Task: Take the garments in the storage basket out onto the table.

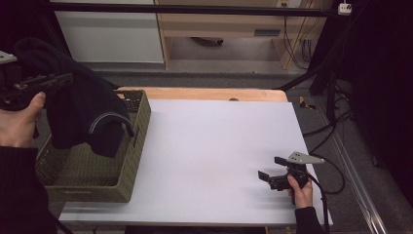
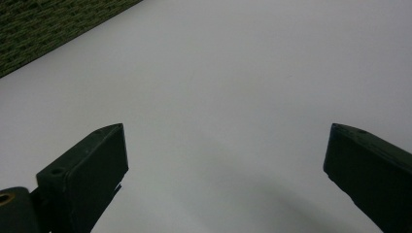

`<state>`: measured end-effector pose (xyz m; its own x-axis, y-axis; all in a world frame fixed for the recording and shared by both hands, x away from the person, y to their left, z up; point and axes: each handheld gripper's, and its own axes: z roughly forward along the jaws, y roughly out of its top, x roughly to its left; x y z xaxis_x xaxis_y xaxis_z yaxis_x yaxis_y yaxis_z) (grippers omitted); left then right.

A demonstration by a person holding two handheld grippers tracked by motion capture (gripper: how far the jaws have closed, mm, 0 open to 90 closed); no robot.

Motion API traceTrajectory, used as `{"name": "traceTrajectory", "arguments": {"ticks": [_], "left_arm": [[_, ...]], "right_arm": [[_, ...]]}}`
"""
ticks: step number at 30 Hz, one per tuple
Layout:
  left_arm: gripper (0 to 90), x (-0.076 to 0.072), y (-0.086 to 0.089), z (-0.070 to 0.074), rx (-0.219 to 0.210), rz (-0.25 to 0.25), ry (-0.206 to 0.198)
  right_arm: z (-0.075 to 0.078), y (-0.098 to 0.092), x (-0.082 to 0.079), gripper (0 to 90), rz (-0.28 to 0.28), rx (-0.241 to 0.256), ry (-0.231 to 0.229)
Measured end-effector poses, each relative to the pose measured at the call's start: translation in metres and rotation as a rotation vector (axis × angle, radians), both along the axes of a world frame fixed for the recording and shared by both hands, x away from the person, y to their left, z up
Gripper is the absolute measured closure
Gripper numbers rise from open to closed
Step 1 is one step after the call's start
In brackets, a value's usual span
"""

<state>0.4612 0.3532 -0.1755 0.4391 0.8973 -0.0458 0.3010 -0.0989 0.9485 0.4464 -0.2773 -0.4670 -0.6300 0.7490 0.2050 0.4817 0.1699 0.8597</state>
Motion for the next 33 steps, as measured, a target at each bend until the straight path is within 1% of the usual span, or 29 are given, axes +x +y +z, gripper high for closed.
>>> {"name": "traceTrajectory", "arguments": {"ticks": [14,20,23,24,27,29,31,33], "left_arm": [[79.0,0.002,-0.043,0.005,-0.02,-0.109,-0.021],[79.0,0.007,-0.063,0.004,-0.017,-0.147,-0.015],[79.0,0.01,-0.075,0.003,-0.006,-0.171,-0.014],[79.0,0.01,-0.075,0.003,-0.006,-0.171,-0.014],[79.0,0.012,-0.083,0.002,-0.005,-0.185,-0.01],[79.0,0.013,-0.089,0.001,0.005,-0.192,-0.015],[79.0,0.015,-0.095,-0.001,0.003,-0.208,-0.004],[79.0,0.016,-0.1,-0.003,0.008,-0.215,-0.007]], "right_arm": [[0.0,0.0,0.0,2.7,-0.001,0.002,-0.001],[0.0,0.0,0.0,2.7,0.0,0.001,-0.001],[0.001,0.0,0.0,2.6,0.001,-0.002,-0.006],[0.001,0.0,0.0,2.6,0.001,-0.002,-0.006],[0.001,0.0,0.0,2.7,0.0,-0.002,-0.003],[0.001,0.0,0.0,2.6,0.002,-0.002,-0.004],[0.001,0.0,0.0,2.7,0.0,0.0,-0.004],[0.001,0.0,0.0,2.7,0.001,-0.001,-0.003]]}}
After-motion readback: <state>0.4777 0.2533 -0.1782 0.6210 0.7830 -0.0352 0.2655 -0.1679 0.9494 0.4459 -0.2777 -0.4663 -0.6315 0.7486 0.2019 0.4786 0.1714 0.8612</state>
